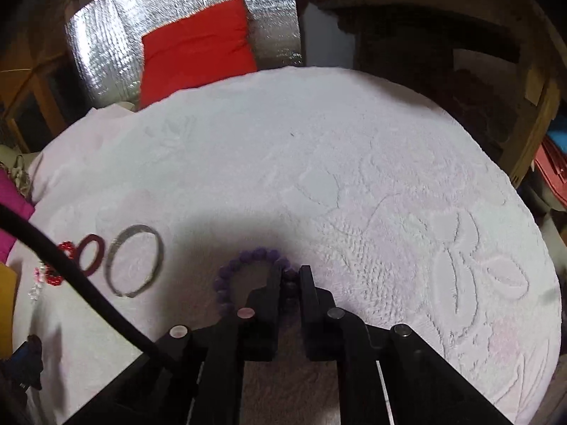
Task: Organize jewelry
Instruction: 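Grasp the black hair tie with the left tool while the right tool grasps the purple bead bracelet, then carry both items into the orange box and open both tools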
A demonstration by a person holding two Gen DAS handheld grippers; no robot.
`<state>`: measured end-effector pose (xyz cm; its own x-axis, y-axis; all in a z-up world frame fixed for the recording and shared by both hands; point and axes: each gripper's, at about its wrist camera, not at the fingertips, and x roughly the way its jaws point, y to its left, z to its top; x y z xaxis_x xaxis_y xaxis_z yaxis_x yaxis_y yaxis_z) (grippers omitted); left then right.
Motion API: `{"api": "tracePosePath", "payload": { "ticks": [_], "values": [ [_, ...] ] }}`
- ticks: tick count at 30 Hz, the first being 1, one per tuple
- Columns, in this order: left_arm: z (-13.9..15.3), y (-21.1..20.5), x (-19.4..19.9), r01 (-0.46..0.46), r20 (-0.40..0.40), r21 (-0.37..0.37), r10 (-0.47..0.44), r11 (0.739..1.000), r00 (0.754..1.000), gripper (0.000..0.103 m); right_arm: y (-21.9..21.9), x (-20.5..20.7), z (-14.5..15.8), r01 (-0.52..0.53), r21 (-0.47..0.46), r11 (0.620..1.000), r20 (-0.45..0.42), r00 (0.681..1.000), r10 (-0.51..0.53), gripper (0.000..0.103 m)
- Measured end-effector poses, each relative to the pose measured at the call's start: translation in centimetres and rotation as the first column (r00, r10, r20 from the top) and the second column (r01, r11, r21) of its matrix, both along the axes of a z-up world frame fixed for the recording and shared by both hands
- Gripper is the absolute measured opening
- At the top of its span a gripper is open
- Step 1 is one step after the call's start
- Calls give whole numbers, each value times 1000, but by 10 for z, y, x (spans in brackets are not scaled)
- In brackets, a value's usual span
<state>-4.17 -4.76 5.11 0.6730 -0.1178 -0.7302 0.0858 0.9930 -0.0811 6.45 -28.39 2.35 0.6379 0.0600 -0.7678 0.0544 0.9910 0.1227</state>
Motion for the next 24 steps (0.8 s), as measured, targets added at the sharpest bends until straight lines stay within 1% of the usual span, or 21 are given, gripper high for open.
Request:
{"api": "tracePosePath", "payload": {
  "ticks": [4, 8, 14, 16, 18, 21, 24],
  "values": [
    [7, 5, -4, -19, 25, 10, 18, 1000, 1000, 17, 0, -14, 21, -44, 58, 997, 64, 997, 40, 10],
    [15, 10, -10, -31, 55, 22, 30, 999, 998, 17, 12, -29, 46, -120, 115, 986, 137, 985, 104, 10],
    [33, 38, -25, -87, 92, 4, 86, 996, 992, 17, 47, -50, 74, -237, 127, 963, 218, 954, 206, 10],
    [40, 51, -33, -113, 110, -1, 112, 994, 988, 17, 61, -57, 79, -268, 126, 955, 235, 944, 233, 10],
    [49, 66, -44, -151, 137, 3, 149, 988, 979, 17, 76, -61, 85, -307, 132, 942, 251, 930, 268, 10],
    [62, 90, -61, -212, 186, 14, 206, 977, 961, 17, 101, -68, 90, -361, 140, 922, 268, 910, 316, 10],
    [71, 117, -76, -301, 223, 21, 290, 953, 931, 17, 128, -81, 94, -420, 152, 895, 280, 887, 369, 10]
  ]
}}
